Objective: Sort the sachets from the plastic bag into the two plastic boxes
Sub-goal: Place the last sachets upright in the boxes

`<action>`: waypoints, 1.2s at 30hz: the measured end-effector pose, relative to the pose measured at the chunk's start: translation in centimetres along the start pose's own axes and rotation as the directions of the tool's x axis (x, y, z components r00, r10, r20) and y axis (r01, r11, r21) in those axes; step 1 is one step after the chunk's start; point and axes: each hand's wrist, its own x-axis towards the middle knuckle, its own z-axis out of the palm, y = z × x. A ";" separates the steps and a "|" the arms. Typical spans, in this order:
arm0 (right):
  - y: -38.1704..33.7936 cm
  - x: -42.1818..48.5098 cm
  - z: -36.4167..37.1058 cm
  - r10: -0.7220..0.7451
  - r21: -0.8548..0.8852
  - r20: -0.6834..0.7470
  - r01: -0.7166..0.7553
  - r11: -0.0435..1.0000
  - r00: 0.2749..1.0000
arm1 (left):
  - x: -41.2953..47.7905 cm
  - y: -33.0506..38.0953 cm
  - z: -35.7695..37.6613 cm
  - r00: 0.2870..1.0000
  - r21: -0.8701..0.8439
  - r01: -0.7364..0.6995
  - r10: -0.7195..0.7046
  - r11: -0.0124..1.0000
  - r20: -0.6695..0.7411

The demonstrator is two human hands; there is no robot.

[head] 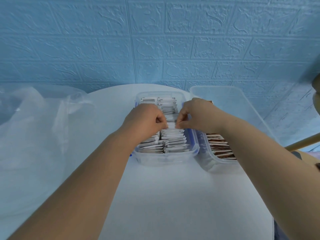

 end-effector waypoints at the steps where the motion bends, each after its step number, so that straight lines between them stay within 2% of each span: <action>1: 0.0 0.0 0.0 0.000 -0.002 -0.008 0.000 1.000 1.000 | -0.1 0.1 -0.1 1.000 -0.006 0.005 -0.005 1.000 0.003; 4: 0.1 -0.4 0.0 -0.023 -0.004 -0.040 0.023 1.000 0.999 | -0.6 0.4 -0.3 1.000 -0.007 -0.009 0.009 1.000 -0.008; 8: 0.4 -2.2 0.1 -0.074 0.012 -0.100 0.076 0.997 0.992 | -3.0 1.7 -0.1 0.984 -0.034 -0.077 0.070 0.996 -0.164; 12: 0.6 -5.9 -0.2 -0.121 0.075 -0.145 0.133 0.988 0.982 | -6.5 4.1 1.6 0.955 0.061 -0.127 0.138 0.990 -0.264; 17: 1.4 -12.8 -0.4 -0.008 0.120 -0.237 0.037 0.992 0.971 | -8.9 4.7 4.0 0.933 0.140 -0.104 0.145 0.985 -0.328; 19: 1.8 -14.8 0.1 0.038 0.070 -0.251 -0.021 0.997 0.967 | -9.2 4.7 4.7 0.917 0.161 -0.089 0.143 0.983 -0.372; 23: 2.6 -15.6 1.9 0.008 -0.019 -0.373 -0.016 1.000 0.928 | -9.5 4.4 5.5 0.880 0.140 -0.081 0.137 0.987 -0.456; 27: 3.0 -14.9 2.3 -0.059 -0.007 -0.432 0.062 0.998 0.900 | -9.6 4.2 5.6 0.875 0.170 -0.080 0.151 0.982 -0.461; 36: 2.9 -11.4 3.1 -0.104 -0.035 -0.531 0.100 0.994 0.841 | -8.5 2.5 5.0 0.858 0.168 -0.077 0.151 0.983 -0.491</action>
